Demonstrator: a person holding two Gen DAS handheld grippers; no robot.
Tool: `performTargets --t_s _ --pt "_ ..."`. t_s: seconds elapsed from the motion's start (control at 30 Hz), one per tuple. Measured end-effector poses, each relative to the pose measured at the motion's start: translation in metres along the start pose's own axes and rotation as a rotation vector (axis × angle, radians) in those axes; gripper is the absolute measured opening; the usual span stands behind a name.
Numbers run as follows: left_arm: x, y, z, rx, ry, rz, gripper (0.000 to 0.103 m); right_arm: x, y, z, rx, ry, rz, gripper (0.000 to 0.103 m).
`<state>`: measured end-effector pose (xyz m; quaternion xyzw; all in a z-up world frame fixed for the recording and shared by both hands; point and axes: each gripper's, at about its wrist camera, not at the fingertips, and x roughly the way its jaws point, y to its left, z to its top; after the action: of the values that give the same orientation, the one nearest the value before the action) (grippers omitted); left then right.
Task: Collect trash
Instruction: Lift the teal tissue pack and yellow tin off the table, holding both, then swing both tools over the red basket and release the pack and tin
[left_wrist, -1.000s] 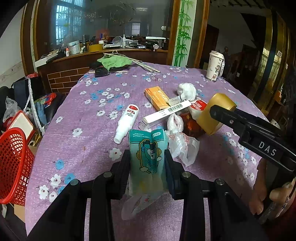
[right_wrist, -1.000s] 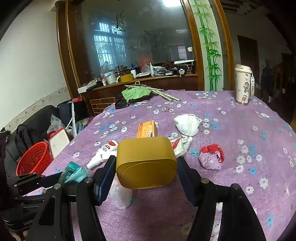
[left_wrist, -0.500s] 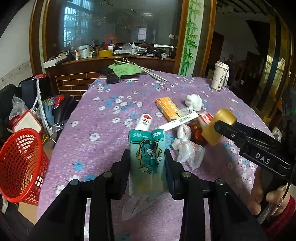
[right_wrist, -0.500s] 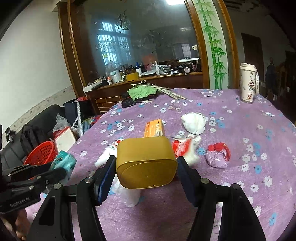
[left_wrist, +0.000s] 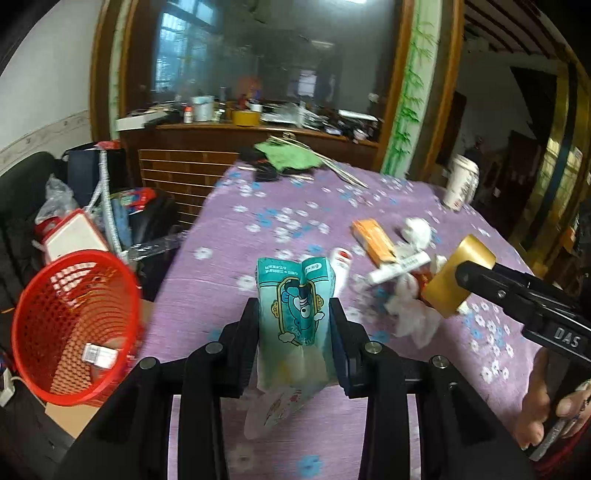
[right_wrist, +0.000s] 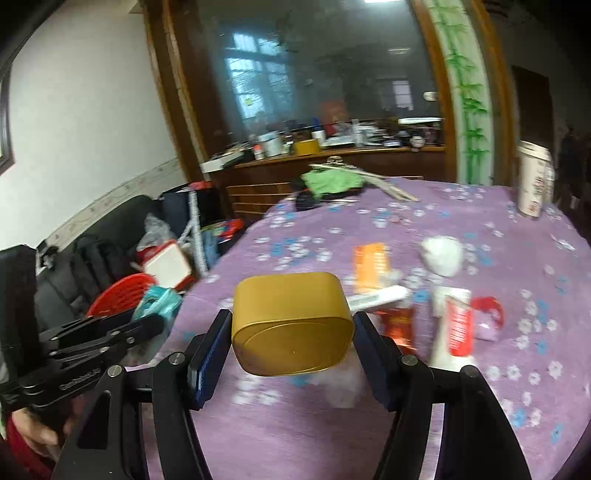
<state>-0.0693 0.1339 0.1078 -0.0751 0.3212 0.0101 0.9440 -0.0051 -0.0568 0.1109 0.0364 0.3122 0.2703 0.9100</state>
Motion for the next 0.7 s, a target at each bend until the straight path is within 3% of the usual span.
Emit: performTargets --t_s 0.4,0.6,0.7 --pt "-0.038 0.148 0.000 -0.189 -0.042 0.230 0.036 0.074 0.135 0.032 -0.155 0.121 0.208 0.070" --pt "-0.033 0.203 -0.007 -0.243 -0.017 0.277 0.038 0.128 0.198 0.037 -0.188 0.194 0.296 0.070" --pt "-0.027 0.218 -0.010 -0.262 -0.002 0.297 0.045 0.153 0.220 0.037 -0.189 0.225 0.315 0.071"
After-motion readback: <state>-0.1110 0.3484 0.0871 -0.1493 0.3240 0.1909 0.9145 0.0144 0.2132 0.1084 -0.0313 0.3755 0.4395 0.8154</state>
